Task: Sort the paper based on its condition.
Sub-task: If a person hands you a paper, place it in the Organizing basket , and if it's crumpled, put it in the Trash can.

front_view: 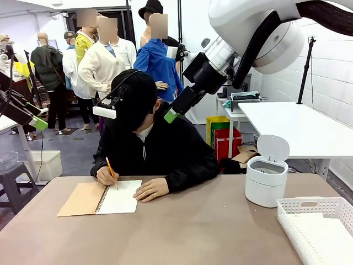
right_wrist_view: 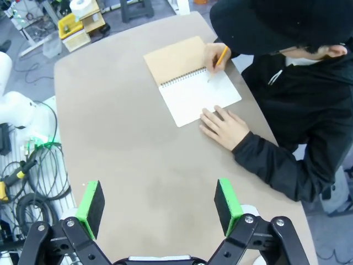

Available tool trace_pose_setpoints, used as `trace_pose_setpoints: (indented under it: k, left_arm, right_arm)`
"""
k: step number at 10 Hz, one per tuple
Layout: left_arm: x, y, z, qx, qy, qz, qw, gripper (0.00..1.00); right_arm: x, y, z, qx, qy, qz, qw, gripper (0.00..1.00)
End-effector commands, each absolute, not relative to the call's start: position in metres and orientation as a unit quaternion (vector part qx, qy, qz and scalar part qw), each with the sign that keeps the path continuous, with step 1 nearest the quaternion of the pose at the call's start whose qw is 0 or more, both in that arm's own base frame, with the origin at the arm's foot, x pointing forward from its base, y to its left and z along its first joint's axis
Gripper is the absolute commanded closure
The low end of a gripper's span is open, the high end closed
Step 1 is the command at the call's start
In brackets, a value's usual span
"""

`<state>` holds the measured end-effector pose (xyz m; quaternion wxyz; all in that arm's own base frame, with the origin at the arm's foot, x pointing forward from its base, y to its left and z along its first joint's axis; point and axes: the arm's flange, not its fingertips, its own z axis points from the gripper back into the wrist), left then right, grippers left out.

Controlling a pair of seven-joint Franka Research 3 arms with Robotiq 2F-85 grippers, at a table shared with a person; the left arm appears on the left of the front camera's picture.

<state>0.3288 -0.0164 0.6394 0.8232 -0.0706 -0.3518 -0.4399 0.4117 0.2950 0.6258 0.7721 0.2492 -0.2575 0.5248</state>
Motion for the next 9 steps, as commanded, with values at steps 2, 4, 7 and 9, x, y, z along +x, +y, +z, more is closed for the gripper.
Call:
trace_pose_setpoints:
  k: [2,4,7,9]
  left_arm:
    - [0.3293,-0.0146,0.6395,-0.077,-0.354,-0.440,0.822,0.00]
    - [0.3293,-0.0146,0.6395,-0.077,-0.354,-0.440,0.822,0.00]
    - [0.3293,-0.0146,0.6395,-0.077,-0.354,-0.440,0.822,0.00]
    - [0.3293,-0.0146,0.6395,-0.077,-0.354,-0.440,0.822,0.00]
  right_arm:
    - [0.4127,0.2949,0.6253,0.251,-0.255,0.526,0.772,0.00]
    - [0.4127,0.2949,0.6253,0.251,-0.255,0.526,0.772,0.00]
    - [0.4127,0.2949,0.6253,0.251,-0.255,0.526,0.772,0.00]
    - [0.4127,0.2949,0.6253,0.251,-0.255,0.526,0.772,0.00]
